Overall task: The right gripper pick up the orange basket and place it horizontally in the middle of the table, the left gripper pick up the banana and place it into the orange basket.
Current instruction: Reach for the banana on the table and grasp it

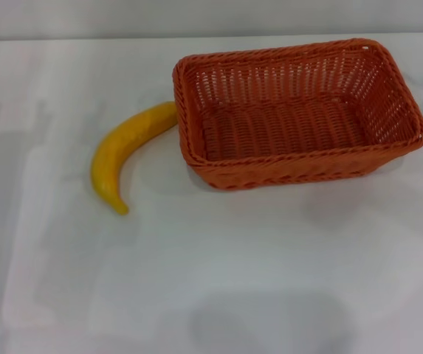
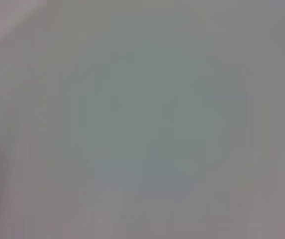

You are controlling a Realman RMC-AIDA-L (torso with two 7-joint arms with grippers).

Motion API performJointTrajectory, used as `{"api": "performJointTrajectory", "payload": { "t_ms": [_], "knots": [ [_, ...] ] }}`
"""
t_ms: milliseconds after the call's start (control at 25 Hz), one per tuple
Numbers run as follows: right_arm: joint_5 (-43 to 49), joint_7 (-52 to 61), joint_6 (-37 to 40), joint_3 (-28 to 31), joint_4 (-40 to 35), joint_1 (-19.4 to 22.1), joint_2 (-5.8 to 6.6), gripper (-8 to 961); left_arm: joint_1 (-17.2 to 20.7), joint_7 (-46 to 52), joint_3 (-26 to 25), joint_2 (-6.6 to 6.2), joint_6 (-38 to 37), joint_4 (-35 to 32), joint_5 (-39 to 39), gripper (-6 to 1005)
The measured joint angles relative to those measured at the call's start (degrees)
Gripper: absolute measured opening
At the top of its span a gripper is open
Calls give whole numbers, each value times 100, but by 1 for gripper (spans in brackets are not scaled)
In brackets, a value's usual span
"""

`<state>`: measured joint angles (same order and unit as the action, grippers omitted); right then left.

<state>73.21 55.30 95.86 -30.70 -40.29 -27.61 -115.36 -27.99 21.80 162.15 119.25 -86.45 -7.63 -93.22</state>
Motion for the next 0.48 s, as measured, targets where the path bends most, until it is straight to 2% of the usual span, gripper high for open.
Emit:
{"api": "performJointTrajectory", "payload": {
  "t_ms": [200, 360, 480],
  "knots": [
    [-313, -72, 595, 14, 242, 302, 16, 850, -68, 2327, 11, -28, -647, 231, 20, 860],
    [-361, -83, 801, 84, 482, 440, 27, 850, -277, 4566, 63, -48, -1030, 1028, 317, 859],
    [-369, -84, 838, 107, 563, 539, 40, 850, -580, 5832, 70, -104, -1411, 1748, 967, 859]
  ]
}}
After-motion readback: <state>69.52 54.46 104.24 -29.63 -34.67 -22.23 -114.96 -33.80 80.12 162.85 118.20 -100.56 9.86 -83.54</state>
